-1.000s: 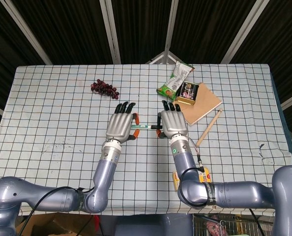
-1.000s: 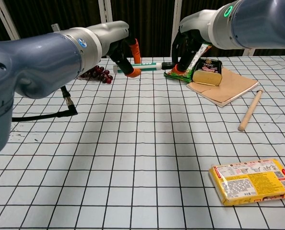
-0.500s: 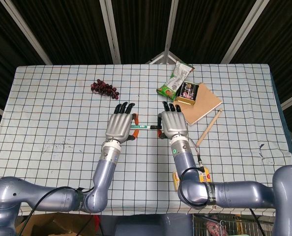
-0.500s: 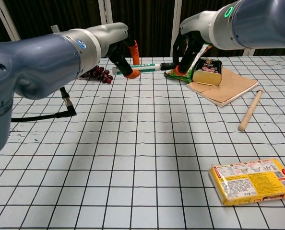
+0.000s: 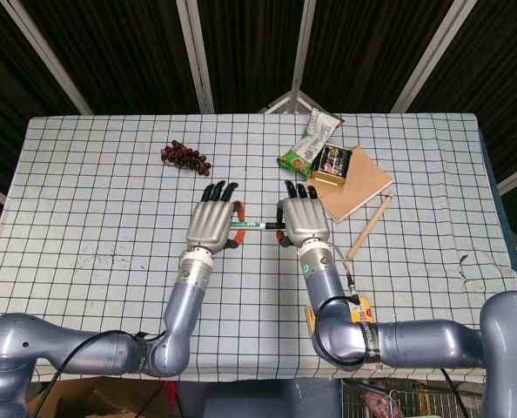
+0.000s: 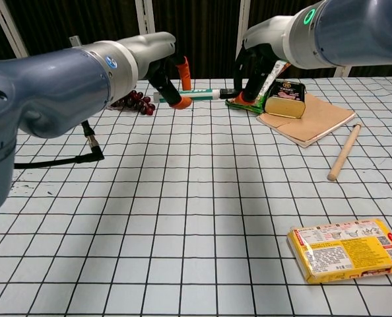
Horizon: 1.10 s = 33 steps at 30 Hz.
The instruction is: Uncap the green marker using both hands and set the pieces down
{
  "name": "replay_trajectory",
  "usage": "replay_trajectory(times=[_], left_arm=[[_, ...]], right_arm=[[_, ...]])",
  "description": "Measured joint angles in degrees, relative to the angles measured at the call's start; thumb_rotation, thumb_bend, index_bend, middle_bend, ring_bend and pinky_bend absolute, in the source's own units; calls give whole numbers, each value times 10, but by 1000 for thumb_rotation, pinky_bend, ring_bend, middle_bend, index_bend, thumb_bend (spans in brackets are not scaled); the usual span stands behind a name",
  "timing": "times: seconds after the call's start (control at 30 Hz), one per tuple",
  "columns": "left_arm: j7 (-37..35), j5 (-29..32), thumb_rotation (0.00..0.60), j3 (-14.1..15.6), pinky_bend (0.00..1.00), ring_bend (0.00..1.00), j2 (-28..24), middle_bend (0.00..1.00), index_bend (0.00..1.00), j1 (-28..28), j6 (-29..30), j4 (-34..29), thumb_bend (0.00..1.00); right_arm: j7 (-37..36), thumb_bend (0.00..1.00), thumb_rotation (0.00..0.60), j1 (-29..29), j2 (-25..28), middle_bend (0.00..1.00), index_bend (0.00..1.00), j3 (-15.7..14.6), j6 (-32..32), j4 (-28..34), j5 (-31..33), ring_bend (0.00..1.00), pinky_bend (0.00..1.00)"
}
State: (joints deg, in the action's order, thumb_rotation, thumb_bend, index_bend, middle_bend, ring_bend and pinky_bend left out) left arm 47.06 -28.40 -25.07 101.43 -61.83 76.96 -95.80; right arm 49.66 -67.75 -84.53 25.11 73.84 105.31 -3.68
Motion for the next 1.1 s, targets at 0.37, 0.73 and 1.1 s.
replay_trajectory(times=[0.37, 0.73, 1.1], left_arm=[[-1, 0, 600, 1, 0, 0, 3, 85, 650, 0, -4, 4, 655], [-2, 1, 600, 1, 0, 0, 5, 85, 650, 0, -4, 9, 656], [6, 2, 600, 6, 0, 0, -2, 85, 651, 5, 2, 2, 657]], right_arm=[[2, 395, 600, -2, -1, 0, 522, 0, 4, -2, 0, 5, 0], [-1, 396, 600, -1, -1, 0, 613, -1, 3, -4, 3, 5, 0], [5, 395, 600, 2, 4, 0, 662, -2, 12, -1, 15, 6, 0]])
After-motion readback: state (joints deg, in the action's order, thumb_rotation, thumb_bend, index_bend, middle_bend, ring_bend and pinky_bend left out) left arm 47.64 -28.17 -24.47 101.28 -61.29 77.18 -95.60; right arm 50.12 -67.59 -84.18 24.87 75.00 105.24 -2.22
